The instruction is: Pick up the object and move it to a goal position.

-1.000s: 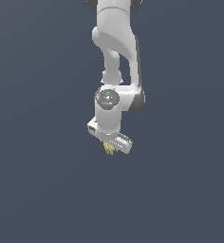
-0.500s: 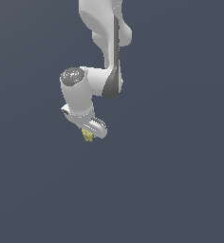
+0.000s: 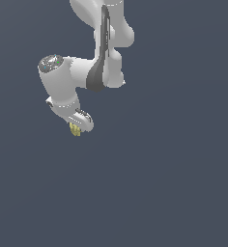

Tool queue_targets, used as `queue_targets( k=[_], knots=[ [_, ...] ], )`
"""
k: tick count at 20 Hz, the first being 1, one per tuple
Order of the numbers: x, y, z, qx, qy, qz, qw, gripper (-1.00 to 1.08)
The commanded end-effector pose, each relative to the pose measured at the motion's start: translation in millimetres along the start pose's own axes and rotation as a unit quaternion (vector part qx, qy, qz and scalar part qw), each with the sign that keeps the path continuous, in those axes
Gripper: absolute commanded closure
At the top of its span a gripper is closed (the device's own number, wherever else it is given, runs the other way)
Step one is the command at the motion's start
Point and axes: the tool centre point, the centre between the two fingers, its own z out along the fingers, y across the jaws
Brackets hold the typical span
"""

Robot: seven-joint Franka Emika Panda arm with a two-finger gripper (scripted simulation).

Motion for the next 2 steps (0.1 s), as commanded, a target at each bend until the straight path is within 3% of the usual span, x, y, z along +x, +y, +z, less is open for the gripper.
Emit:
queue_targets(
  k=[1, 2],
  knots=[
    [1.1, 4.6, -2.4, 0.000, 0.000, -0.001, 1.0000, 1.08],
    [1.2, 4.9, -2.5, 0.000, 0.000, -0.001, 1.0000, 1.08]
  ],
)
